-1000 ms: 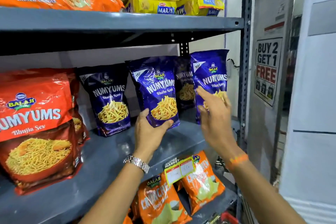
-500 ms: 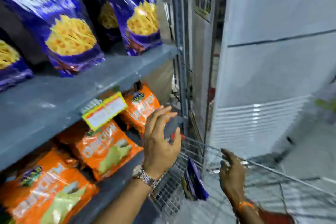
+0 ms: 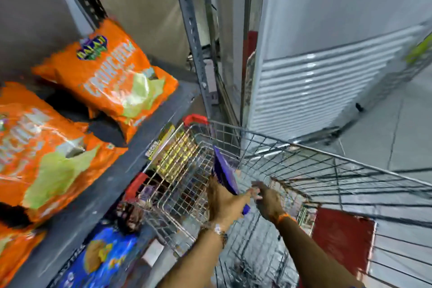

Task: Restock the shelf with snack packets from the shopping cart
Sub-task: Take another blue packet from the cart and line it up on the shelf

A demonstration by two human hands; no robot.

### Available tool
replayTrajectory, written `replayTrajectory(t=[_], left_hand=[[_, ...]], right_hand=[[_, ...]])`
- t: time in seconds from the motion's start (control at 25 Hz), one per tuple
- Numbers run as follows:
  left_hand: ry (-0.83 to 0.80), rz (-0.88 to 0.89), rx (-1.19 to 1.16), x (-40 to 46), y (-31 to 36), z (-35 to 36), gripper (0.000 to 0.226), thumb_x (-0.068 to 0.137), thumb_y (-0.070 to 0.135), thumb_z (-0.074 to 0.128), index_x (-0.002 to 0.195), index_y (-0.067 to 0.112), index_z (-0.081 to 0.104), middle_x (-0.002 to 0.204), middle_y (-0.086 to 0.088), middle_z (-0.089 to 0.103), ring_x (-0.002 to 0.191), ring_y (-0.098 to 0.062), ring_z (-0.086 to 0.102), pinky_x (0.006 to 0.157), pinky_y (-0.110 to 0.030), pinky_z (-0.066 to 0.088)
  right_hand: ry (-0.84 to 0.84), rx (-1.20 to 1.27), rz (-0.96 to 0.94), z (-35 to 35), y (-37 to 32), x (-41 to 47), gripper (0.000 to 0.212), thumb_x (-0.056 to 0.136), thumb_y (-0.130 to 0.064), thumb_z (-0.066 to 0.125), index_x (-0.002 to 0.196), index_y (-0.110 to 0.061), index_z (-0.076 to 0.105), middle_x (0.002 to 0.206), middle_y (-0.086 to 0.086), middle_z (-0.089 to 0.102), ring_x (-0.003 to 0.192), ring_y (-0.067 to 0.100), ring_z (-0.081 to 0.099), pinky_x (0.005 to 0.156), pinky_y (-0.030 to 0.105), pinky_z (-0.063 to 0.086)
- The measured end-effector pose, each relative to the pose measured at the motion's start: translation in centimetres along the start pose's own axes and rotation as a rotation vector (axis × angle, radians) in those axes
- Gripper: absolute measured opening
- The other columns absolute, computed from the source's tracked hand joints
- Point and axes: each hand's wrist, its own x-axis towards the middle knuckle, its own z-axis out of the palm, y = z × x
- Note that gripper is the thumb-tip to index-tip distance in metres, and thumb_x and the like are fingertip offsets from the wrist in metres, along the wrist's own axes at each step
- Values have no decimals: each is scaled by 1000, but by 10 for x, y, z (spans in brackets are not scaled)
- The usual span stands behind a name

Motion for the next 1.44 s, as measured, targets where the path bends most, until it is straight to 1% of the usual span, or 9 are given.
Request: replayTrajectory(t=[0.16,0.24,0.36,0.64,0.76,0.88,1.08,1.28,1.44], left_hand=[[108,29,-433,65,-10,-15,69,64,32,55,131,19,46,136,-19,57,112,-29,62,101,-46,51],[-12,210,-519,94,-9,-39,69,60,10,44,128,13,54,133,-14,61,106,-8,64,94,-23,49],[-338,333,-474,118,0,-63,65,62,5,37,124,7,59,130,-19,63,121,-17,59,102,-27,44],[-296,431,-266,133,-13,-59,16,90,0,63,85,15,68,87,2,73,87,-11,66,83,-20,53],[-184,470,-278,113,-13,-62,27,91,-2,64,77,21,66,74,8,68,70,-8,60,69,-22,51],[-103,505,-357,85,-1,-70,30,90,7,69,71,30,67,70,6,66,66,-10,58,63,-28,48],[41,613,-510,21,59,-96,21,86,17,71,70,31,67,68,13,62,65,-6,53,65,-28,45],[113,826,-569,-88,146,-152,31,83,10,67,69,37,69,61,20,60,59,8,50,61,-13,43],[268,1021,-671,-189,208,-215,11,74,30,75,69,26,66,62,11,54,57,0,44,54,-17,39]], right_hand=[[-7,273,17,29,-27,-20,15,102,-11,52,116,-16,55,84,-11,76,86,-10,73,63,7,54],[59,259,-57,60,-10,-17,78,77,-24,85,141,-4,45,111,-7,69,109,-19,59,80,-5,44],[174,342,-75,105,24,-12,133,39,-63,91,149,-9,39,146,-7,45,131,1,47,102,-8,26],[347,622,-101,149,10,14,98,54,-17,97,139,-25,48,133,-8,63,119,-3,62,104,20,51],[137,602,81,128,1,0,66,49,-46,95,99,-15,65,109,4,71,112,22,69,98,35,56],[44,400,106,94,-10,-21,110,22,-73,84,110,-9,70,108,5,74,100,18,72,92,33,59],[-33,404,-299,27,-71,-85,77,56,32,79,112,-13,54,104,-8,67,80,-16,69,83,11,57],[-140,213,-466,-44,-114,-138,96,51,19,90,134,0,45,120,2,73,99,-1,72,82,12,55],[-164,20,-658,-84,-175,-204,98,43,-42,101,128,-34,52,125,-3,69,110,2,68,95,29,57]])
